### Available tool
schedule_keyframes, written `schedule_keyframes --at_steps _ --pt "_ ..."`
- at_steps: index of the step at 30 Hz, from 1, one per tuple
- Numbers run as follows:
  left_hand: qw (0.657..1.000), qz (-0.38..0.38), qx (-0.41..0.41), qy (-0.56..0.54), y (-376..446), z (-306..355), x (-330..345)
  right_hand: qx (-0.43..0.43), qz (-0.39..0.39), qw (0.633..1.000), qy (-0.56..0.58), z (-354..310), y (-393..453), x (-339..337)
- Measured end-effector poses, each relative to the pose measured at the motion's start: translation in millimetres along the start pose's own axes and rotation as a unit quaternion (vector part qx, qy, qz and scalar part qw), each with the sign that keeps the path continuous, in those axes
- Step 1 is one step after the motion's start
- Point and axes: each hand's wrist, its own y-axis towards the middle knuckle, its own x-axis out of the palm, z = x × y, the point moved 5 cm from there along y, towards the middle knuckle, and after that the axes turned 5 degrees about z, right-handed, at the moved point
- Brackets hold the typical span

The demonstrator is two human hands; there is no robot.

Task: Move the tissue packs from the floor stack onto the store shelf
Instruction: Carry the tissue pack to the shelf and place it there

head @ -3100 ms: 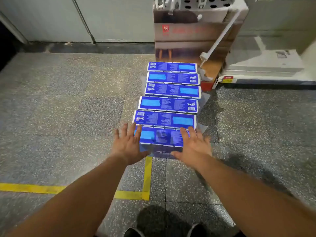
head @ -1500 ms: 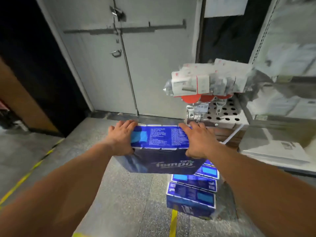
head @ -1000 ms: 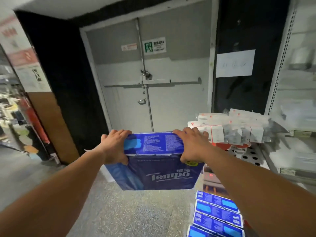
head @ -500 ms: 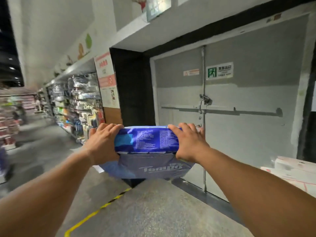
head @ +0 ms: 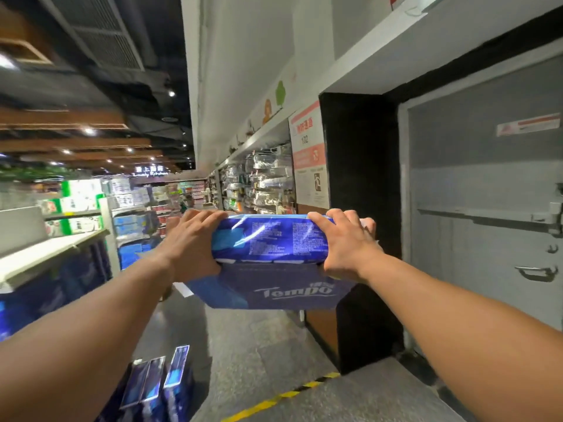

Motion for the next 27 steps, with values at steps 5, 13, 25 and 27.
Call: schedule_keyframes --at_steps 5,13,25,27 --pt "0.997 -0.015 -0.038 0.060 32 -66 59 -0.042 -0.022 0.997 0.062 -18 89 92" --pt "0.983 -0.047 -0.133 0.121 110 -160 151 -0.124 -0.045 0.985 0.112 -37 260 216" --pt "0.969 -0.045 -0.188 0.155 196 -330 292 -0.210 -0.041 0.964 0.158 -113 471 398" --pt "0.968 -0.046 -0.194 0.155 209 -366 321 -0.216 -0.048 0.962 0.160 -129 508 433"
